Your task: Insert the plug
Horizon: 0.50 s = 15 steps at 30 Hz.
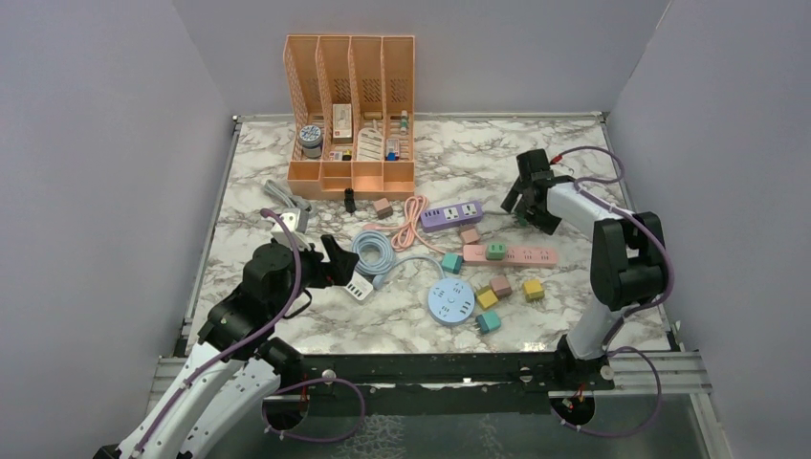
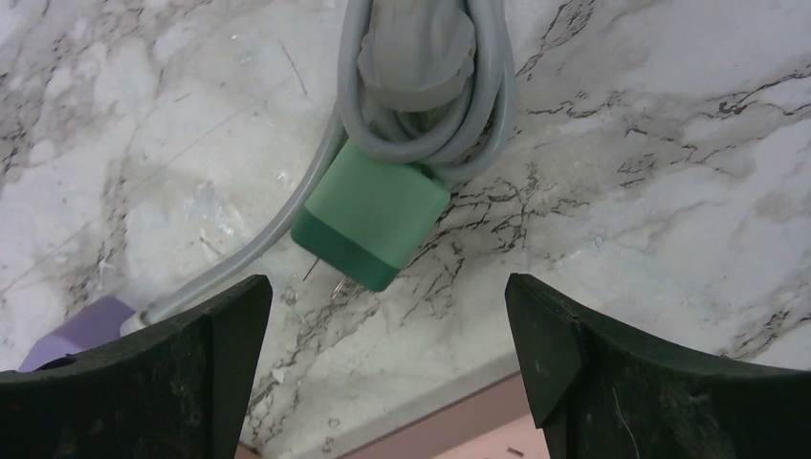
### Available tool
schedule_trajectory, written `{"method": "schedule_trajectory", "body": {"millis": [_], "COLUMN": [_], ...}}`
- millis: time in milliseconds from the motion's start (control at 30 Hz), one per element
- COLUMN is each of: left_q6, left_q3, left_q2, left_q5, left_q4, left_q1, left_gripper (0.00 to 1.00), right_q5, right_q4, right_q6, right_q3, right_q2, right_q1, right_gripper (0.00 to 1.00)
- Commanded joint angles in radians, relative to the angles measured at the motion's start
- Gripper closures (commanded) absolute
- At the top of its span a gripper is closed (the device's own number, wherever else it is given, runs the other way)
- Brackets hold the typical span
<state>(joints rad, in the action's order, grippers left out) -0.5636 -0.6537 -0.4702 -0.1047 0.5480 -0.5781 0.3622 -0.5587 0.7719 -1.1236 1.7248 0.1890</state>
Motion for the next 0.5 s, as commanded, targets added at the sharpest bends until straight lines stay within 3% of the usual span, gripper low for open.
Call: {"method": "schedule_trajectory", "body": {"millis": [0, 233, 467], "left_q6": [-0.008, -0.01, -0.012], "left_q3": [0.009, 0.011, 0.011], "left_q2": [-0.002, -0.005, -0.005], "left_q5": [-0.017, -0.01, -0.011], "left_q4": [-0.023, -0.024, -0.025], "left_q1": [-0.003, -0.003, -0.003], "left_gripper": [0.12, 0.12, 0.12], "right_q5": [0.084, 0.095, 0.081], "right_q4": [0.02, 0.072, 0.104], "right_q6": [0.043, 0.031, 0.033], "right_q3": [-0.052, -0.068, -0.03], "right_q2": [0.042, 0.099, 0.08], "right_q1": [-0.02, -0.026, -0.026], "right_gripper": [0.1, 0.14, 0.31]}}
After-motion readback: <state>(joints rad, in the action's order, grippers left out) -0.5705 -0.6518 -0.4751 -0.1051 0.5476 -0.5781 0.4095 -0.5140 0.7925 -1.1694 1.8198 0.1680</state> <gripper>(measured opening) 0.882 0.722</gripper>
